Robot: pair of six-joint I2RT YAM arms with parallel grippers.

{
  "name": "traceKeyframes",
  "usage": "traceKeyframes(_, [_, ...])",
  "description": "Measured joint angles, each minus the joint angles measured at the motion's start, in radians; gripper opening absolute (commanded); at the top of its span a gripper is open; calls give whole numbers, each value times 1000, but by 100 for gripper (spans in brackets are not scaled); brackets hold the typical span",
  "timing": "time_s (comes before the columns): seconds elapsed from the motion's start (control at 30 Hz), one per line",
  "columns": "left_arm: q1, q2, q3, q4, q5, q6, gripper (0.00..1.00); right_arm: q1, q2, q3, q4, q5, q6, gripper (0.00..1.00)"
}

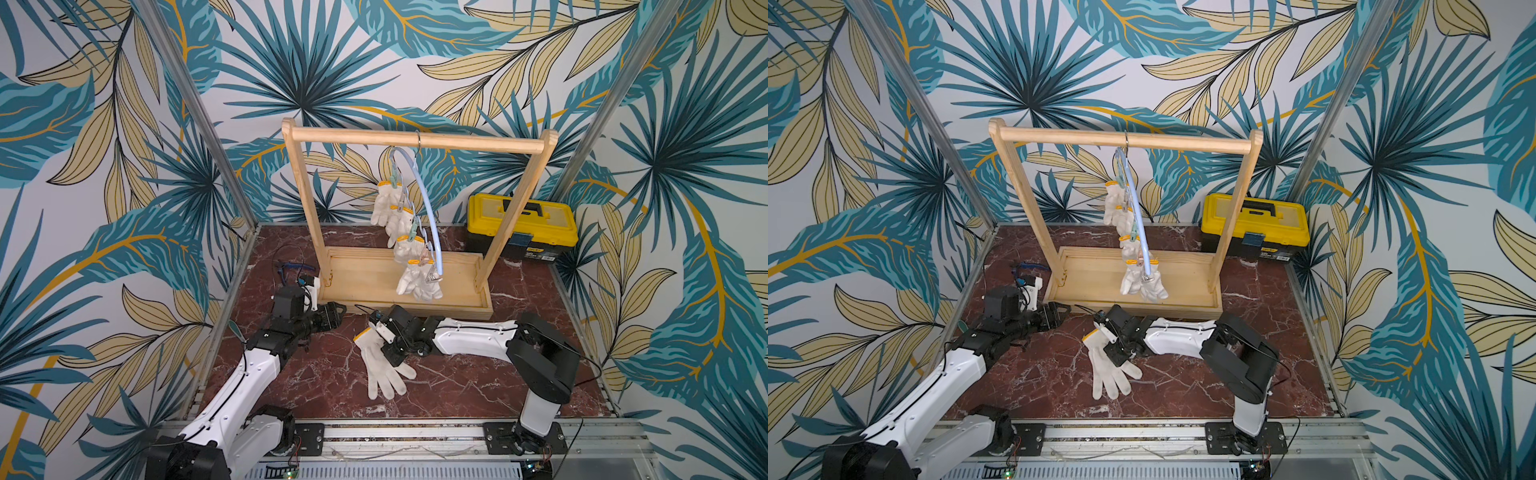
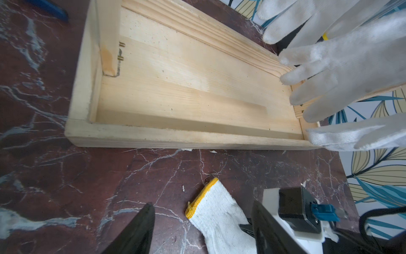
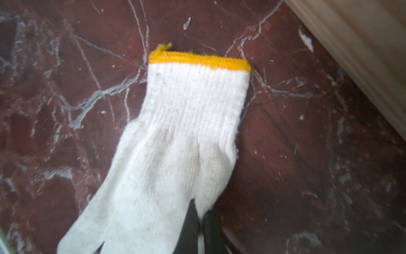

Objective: Clip the gloves onto a hanger to dry
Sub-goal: Pick up the glove from the center of the board.

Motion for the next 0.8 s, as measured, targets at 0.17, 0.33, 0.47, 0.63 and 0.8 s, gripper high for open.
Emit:
traceKeyframes(0.17, [2,9,-2,59,201,-2,70,0,-257,-24,-20,-44,-9,0])
traceKeyframes(0.33, [2,29,-2,177,393,-55,70,0,-478,-23,-21,-42,-24,0])
traceKeyframes(0.47, [0,27,0,272,497,-101,70,0,-560,-21,-42,-38,-44,0])
traceKeyframes(0.63, [-39,13,29,332,594,-116,70,0,-610,0,-61,-50,-71,0])
traceKeyframes(0.8, [-97,-2,108,358,649,-104,69,0,-615,42,-63,-68,-102,0])
